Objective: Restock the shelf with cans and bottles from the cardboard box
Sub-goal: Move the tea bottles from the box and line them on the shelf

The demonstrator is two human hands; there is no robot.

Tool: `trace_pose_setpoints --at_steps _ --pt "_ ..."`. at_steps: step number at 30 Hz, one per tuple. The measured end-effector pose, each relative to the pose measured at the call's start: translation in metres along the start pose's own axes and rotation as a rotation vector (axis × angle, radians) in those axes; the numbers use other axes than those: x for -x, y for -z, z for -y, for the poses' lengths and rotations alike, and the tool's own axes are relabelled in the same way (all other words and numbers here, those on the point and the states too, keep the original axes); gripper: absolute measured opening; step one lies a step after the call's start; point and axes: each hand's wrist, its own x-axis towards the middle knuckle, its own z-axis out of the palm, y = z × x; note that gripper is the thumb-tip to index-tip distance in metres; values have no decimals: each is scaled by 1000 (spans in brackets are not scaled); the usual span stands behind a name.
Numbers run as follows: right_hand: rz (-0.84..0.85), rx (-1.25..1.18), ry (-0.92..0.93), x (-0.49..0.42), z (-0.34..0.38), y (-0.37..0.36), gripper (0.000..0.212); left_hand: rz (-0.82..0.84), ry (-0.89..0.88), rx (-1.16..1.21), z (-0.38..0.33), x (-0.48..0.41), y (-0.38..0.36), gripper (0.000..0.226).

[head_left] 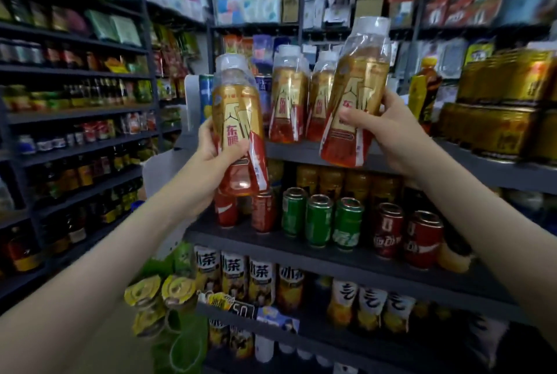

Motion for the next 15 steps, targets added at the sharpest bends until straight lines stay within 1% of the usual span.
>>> trace_pose_setpoints --at_steps 4,8,9,11,13,15 --pt "-16 51 -42 -55 -24 -3 51 -28 -61 28 1 -30 10 60" --pt "-5 119 -68 -82 -44 -11 42 -13 -70 31 8 -58 17 60" --pt "-4 124 -68 -87 -48 -11 43 -2 -75 24 9 -64 17 65" --pt "10 151 -62 -95 -53 -12 53 22 -86 19 12 -74 15 76" --pt "40 200 -53 -100 -56 -12 62 35 -110 24 14 -82 10 78" --pt "73 251 -39 -101 -57 -11 59 41 -129 26 16 -87 3 82"
